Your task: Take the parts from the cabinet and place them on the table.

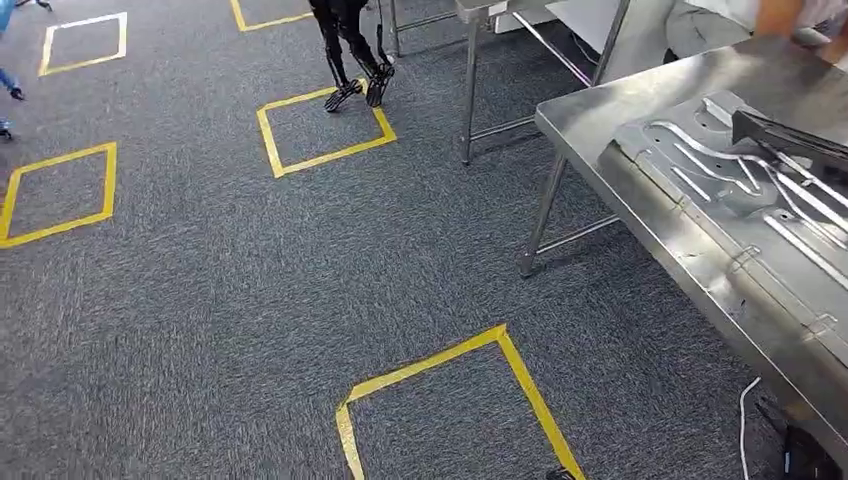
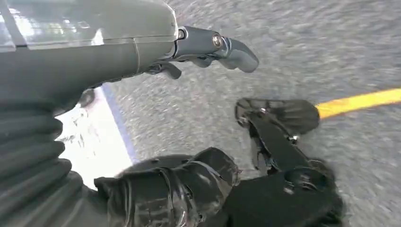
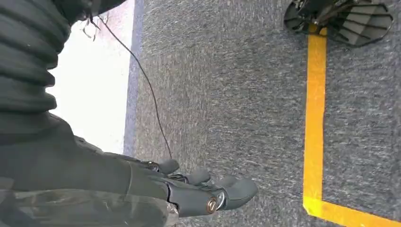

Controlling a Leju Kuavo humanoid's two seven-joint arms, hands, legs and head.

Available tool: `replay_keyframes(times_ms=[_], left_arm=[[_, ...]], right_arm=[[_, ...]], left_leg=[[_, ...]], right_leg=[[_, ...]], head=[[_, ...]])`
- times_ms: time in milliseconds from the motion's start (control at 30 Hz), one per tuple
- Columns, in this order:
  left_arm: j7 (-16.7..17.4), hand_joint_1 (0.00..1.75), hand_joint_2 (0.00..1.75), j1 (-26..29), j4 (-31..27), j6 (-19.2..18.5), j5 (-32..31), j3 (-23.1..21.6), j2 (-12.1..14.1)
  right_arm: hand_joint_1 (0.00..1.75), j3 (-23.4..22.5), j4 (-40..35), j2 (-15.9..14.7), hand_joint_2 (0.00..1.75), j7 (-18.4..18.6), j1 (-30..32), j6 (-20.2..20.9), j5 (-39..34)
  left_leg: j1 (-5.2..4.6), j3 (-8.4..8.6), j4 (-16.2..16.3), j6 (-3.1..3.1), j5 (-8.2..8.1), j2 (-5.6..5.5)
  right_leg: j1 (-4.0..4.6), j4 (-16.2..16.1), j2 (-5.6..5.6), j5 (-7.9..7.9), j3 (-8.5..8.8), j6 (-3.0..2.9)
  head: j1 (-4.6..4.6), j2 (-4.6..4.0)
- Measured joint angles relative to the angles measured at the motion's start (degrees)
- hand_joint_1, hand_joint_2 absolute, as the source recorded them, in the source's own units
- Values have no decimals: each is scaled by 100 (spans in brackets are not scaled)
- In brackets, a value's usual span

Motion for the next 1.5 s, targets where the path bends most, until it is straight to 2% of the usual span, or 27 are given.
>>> replay_keyframes(times_ms=[33, 67, 167, 200, 267, 333, 367, 400, 467, 500, 567, 667, 700, 767, 867, 933, 1000, 1033, 1067, 1133, 1200, 1233, 1267, 1300, 1367, 1433, 1500], left_arm=[[0, 0, 175, -25, 0, 2, 2, 0, 7], [-2, 0, 175, -35, 2, 7, 9, -4, 13], [-2, 0, 175, -25, 4, 9, 26, -48, 17], [0, 0, 175, -9, 4, 11, 28, -52, 13], [2, 0, 175, -12, 4, 9, 31, -57, 9], [0, 0, 175, -15, 4, 9, 31, -57, 9], [0, 0, 175, -17, 4, 9, 31, -57, 7], [0, 0, 175, -16, 4, 4, 31, -57, 7], [-4, 0, 175, -13, 4, 2, 31, -57, 7], [-11, 0, 0, -13, 4, -2, 33, -57, 7], [-22, 0, 0, -28, 4, -15, 35, -57, -4], [-86, 0, 0, -27, 4, -80, 42, -63, -4], [-131, 0, 0, -7, 7, -116, 41, -66, 0], [-223, 0, 0, 2, 7, -212, 35, -74, -7], [-289, 0, 0, -35, 7, -260, 48, -103, -7], [-302, 0, 0, -26, 7, -275, 48, -109, -2], [-308, 0, 0, -16, 7, -289, 48, -109, 2], [-326, 0, 0, -18, 7, -297, 50, -109, 2], [-345, 0, 0, -32, 7, -315, 52, -109, -9], [-365, 0, 0, -41, 7, -330, 70, -111, -4], [-380, 0, 0, -25, 7, -330, 85, -111, 6], [-389, 0, 0, -10, 7, -315, 83, -111, 15], [-391, 0, 0, -2, 7, -304, 81, -111, 15], [-396, 0, 0, -6, 7, -295, 61, -111, 17], [-396, 0, 0, -29, 7, -286, 50, -114, 20], [-396, 0, 0, -28, 7, -286, 50, -114, 20], [-398, 0, 0, -19, 7, -289, 48, -114, 20]], right_arm=[[0, -17, 9, 28, 175, -2, -7, 0, -24], [0, -31, 26, 35, 175, -2, -5, 0, -37], [0, -66, 61, 54, 175, -4, -46, 7, -81], [0, -70, 68, 61, 175, -4, -56, 2, -81], [0, -103, 76, 63, 175, -4, -64, 0, -83], [0, -146, 98, 83, 175, -4, -49, 4, -85], [0, -153, 111, 81, 175, -4, -47, 2, -87], [0, -164, 120, 81, 175, -4, -47, 2, -107], [0, -216, 133, 81, 175, -4, -52, 4, -140], [0, -247, 138, 81, 175, -4, -54, 4, -160], [0, -308, 149, 81, 175, -6, -70, 4, -188], [0, -356, 175, 81, 175, -20, -37, 13, -216], [0, -369, 179, 85, 175, -35, -34, 33, -223], [0, -424, 184, 92, 175, -72, -47, 37, -234], [0, -498, 188, 90, 175, -98, -44, 109, -269], [0, -562, 188, 92, 175, -103, -57, 109, -278], [0, -581, 188, 94, 175, -118, -65, 109, -280], [0, -586, 188, 92, 0, -129, -66, 109, -280], [0, -605, 188, 70, 0, -138, -70, 101, -278], [0, -629, 188, 74, 0, -146, -87, 101, -278], [0, -632, 188, 74, 0, -159, -120, 103, -277], [0, -634, 188, 83, 0, -168, -125, 103, -275], [0, -638, 188, 90, 0, -186, -125, 103, -269], [0, -645, 188, 105, 0, -186, -119, 105, -269], [0, -675, 195, 109, 0, -186, -93, 105, -269], [0, -717, 210, 109, 0, -186, -68, 103, -269], [0, -721, 214, 109, 0, -188, -73, 105, -269]], left_leg=[[-84, 180, -405, 108, -66, 293], [-83, 176, -421, 69, 32, 280], [-154, 132, -497, 108, 166, 56], [-85, 158, -649, 105, 297, 4], [-31, 104, -704, 129, 436, -85], [-23, -47, -697, 155, 550, -207], [-19, -130, -694, 141, 602, -291], [-8, -209, -670, 122, 644, -373], [17, -326, -612, 74, 697, -540], [31, -361, -595, 47, 715, -616], [53, -489, -564, -16, 764, -712], [149, -542, -676, -132, 945, -959], [90, -545, -688, -182, 987, -1061], [64, -742, -351, -198, 689, -514], [145, -1321, 879, -283, 210, -250], [202, -1279, 862, -327, 430, -189], [231, -847, 89, -363, 878, -66], [235, -628, -358, -391, 978, 119], [93, -484, -362, -401, 860, 320], [115, -522, -454, -228, 757, 203], [81, -554, -426, -126, 736, 57], [92, -521, -473, -75, 740, -24], [82, -506, -483, -45, 749, -57], [67, -509, -485, -14, 753, -112], [21, -523, -484, 31, 759, -268], [-41, -509, -477, 48, 756, -460], [-74, -460, -477, 49, 756, -625]], right_leg=[[-1, -10, -72, 28, -1, 5], [21, -25, -153, 49, 1, 27], [-37, -82, -339, 143, 29, 106], [3, -85, -275, 131, 20, 149], [-56, 134, 420, -226, -40, 225], [-87, 892, 520, -814, -243, 259], [-92, 1208, 516, -957, -311, 276], [-92, 1275, 514, -916, -258, 287], [-98, 724, 527, -548, 174, 275], [-102, 240, 592, -350, 474, 260], [-110, -394, 1187, -338, 806, 185], [-72, -489, 991, -256, 791, 145], [-95, -625, 861, -185, 825, 105], [-130, -809, 655, -119, 922, 24], [-130, -822, 363, -133, 931, 17], [-159, -767, 184, -205, 962, 48], [-210, -713, 45, -301, 1029, 134], [-227, -684, -26, -364, 1075, 195], [-174, -678, -80, -411, 1010, 259], [-149, -611, -178, -459, 1064, 326], [-188, -618, -299, -489, 1131, 374], [-233, -568, -115, -594, 1104, 392], [-232, -311, 213, -770, 995, 364], [-228, 177, 371, -993, 757, 342], [-176, 1125, 448, -1284, 225, 293], [-125, 1392, 472, -1178, -58, 233], [-54, 607, 551, -550, 171, 123]], head=[[11, 0], [26, 0], [-4, 0], [7, 0], [0, 0], [39, 0], [33, 0], [50, 0], [44, 0], [42, 0], [33, 0], [35, 0], [46, 0], [-28, 0], [-55, 0], [-63, 0], [-66, 0], [-70, 0], [-123, 0], [-74, 0], [-72, 0], [-61, 2], [-6, 2], [20, 0], [28, 0], [35, 0], [31, 0]])
